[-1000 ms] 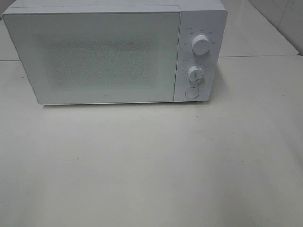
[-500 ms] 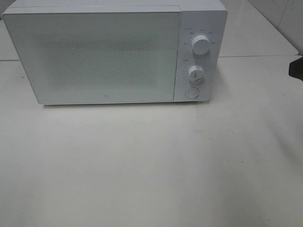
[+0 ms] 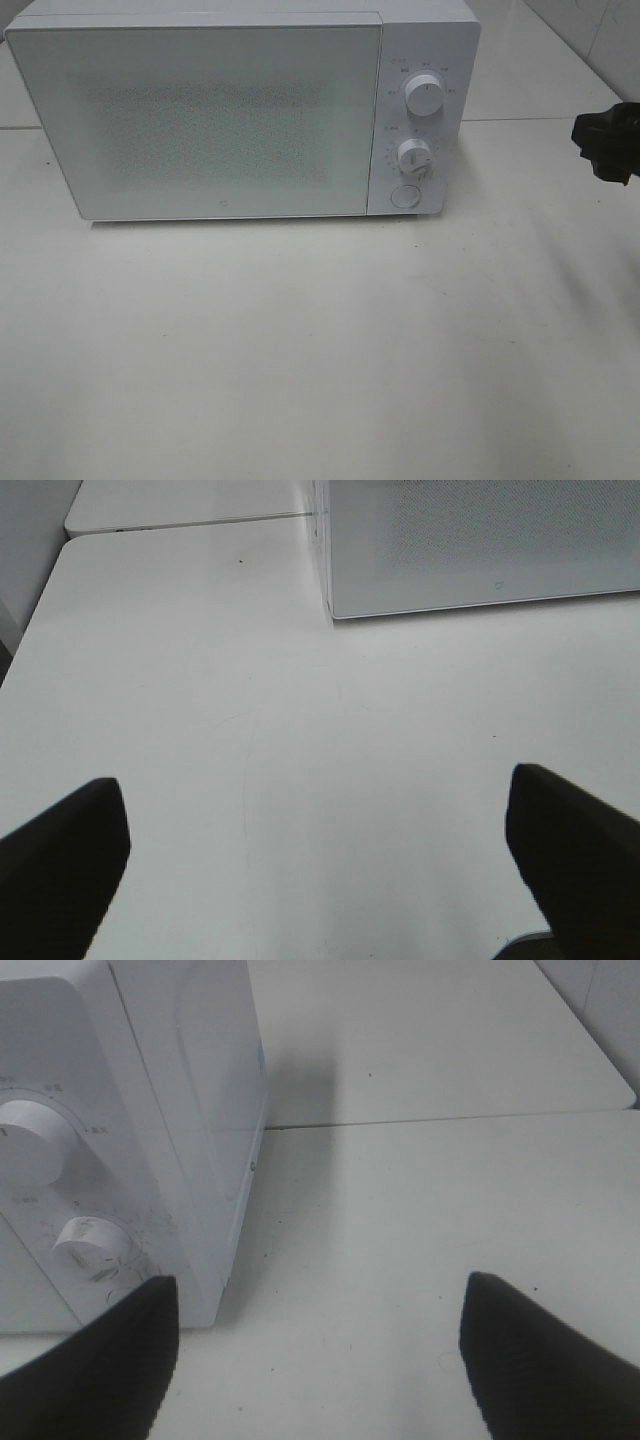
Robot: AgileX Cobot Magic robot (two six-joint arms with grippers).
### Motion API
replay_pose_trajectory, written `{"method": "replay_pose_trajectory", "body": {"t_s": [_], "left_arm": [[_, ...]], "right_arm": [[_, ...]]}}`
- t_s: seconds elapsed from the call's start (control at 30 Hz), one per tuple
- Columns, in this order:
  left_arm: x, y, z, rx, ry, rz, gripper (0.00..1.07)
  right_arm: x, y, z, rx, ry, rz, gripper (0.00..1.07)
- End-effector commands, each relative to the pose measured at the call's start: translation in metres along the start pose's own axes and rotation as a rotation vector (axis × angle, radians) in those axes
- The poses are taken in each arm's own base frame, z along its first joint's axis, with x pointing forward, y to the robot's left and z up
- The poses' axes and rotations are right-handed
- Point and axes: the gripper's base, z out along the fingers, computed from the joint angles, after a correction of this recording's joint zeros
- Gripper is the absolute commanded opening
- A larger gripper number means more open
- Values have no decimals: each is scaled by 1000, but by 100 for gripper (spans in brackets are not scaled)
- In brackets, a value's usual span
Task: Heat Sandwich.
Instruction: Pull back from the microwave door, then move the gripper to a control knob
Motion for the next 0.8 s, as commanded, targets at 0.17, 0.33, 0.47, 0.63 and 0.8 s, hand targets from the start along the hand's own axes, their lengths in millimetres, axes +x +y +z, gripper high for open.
{"method": "replay_pose_trajectory", "body": {"t_s": [0.17,0.33,0.47,0.63,0.8], "left_arm": [[2,-1,-3,8,-27,-8,98],[2,-1,-3,8,-27,-8,98],[2,-1,-3,8,-27,-8,98],[2,-1,-3,8,-27,-8,98],[2,-1,-3,8,-27,-8,98]], "right_arm": [[17,4,8,12,-113,-24,75],[30,27,16,-17,-126,-104,75],[36,42,20,-10,-162,-151,75],[47,62,24,-18,-188,-174,75],[58,76,27,-8,-203,-174,75]]}}
